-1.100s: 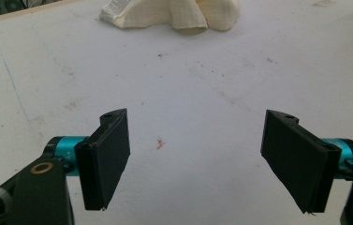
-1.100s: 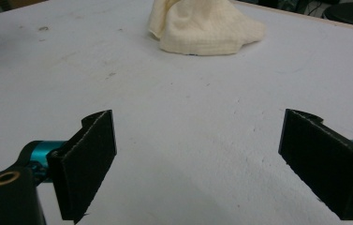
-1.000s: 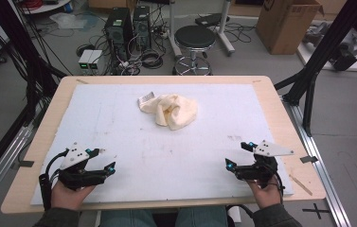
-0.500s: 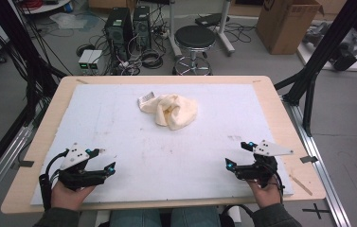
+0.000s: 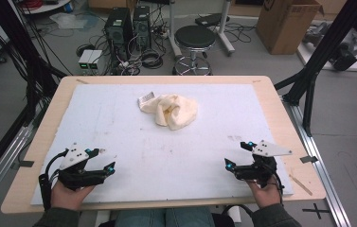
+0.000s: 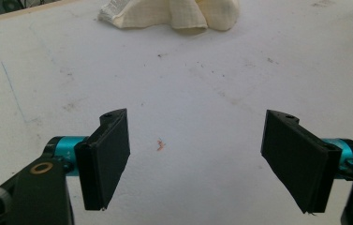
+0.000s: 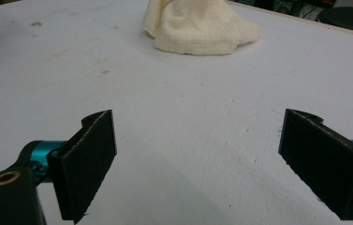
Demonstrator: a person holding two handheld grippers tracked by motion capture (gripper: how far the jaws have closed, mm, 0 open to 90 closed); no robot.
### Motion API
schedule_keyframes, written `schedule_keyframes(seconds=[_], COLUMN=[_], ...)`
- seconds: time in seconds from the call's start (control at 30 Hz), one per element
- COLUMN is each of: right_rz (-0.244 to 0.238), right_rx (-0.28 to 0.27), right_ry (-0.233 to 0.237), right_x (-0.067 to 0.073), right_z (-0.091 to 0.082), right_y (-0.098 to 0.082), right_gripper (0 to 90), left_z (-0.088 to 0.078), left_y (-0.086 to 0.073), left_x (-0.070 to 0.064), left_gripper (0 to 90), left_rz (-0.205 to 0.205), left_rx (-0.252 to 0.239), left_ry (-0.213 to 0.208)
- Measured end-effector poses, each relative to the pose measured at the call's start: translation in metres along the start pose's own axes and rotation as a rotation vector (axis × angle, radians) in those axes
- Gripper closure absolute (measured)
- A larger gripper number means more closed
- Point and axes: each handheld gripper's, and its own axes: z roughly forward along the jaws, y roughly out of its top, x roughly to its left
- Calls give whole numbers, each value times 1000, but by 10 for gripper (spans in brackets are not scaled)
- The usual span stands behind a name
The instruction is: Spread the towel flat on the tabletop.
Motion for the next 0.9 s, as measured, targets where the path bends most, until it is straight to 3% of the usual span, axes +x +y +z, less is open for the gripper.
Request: schedule_keyframes(seconds=[0.17, 0.4, 0.9], right_rz=[17, -9, -46], right_rx=[-10, 22, 84], right_ry=[12, 19, 51], right_x=[-1, -2, -9], right_z=[1, 9, 42], right_y=[3, 12, 52], right_gripper=[106, 106, 106], left_z=[0, 2, 4], left_y=[0, 2, 4], left_x=[0, 2, 2], left_gripper=[239, 238, 237], left_rz=[1, -4, -1], left_rx=[-1, -9, -21], left_ry=[2, 4, 2])
